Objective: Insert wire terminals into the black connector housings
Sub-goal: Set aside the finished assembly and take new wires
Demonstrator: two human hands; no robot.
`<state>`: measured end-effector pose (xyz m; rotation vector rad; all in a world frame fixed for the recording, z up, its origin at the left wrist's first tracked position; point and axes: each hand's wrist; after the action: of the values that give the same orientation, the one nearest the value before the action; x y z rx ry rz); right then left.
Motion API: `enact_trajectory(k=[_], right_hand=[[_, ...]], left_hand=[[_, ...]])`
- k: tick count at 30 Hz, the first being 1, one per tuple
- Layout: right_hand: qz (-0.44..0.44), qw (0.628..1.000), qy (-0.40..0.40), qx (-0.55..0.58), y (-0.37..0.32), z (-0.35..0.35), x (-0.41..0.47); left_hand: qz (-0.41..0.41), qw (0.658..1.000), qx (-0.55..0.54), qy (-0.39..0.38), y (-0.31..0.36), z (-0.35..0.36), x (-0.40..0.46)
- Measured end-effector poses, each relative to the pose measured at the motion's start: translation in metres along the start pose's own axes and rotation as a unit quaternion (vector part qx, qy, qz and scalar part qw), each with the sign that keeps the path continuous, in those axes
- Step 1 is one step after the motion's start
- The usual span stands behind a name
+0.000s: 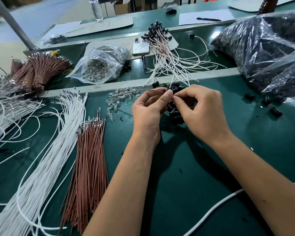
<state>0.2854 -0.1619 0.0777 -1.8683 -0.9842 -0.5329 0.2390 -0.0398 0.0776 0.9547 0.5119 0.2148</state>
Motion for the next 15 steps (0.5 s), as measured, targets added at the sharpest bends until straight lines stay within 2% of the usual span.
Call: enact_trajectory(k=[6,12,15], right_hand=[[-0.001,0.999,-0.036,0.026,0.000,-0.003,0.001],[-0.043,0.975,-0.206,0.068,0.008,-0.014,0.002],[-0.048,0.978,-0.188,0.077,0.008,-0.013,0.002]], left_hand=[[-0.017,0.999,-0.042,0.023,0.009,-0.005,0.001],[-0.006,0.986,-0.158,0.043,0.029,-0.025,0.005],[0.006,0.991,-0.122,0.059,0.032,-0.030,0.005]])
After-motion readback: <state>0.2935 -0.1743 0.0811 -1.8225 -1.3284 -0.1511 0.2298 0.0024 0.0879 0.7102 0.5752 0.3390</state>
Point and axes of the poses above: each hand's wrist, its own x-axis towards the middle knuckle, its own z-axis out of the palm, y = z × x, and after that the axes turned 15 degrees about -z, right-handed
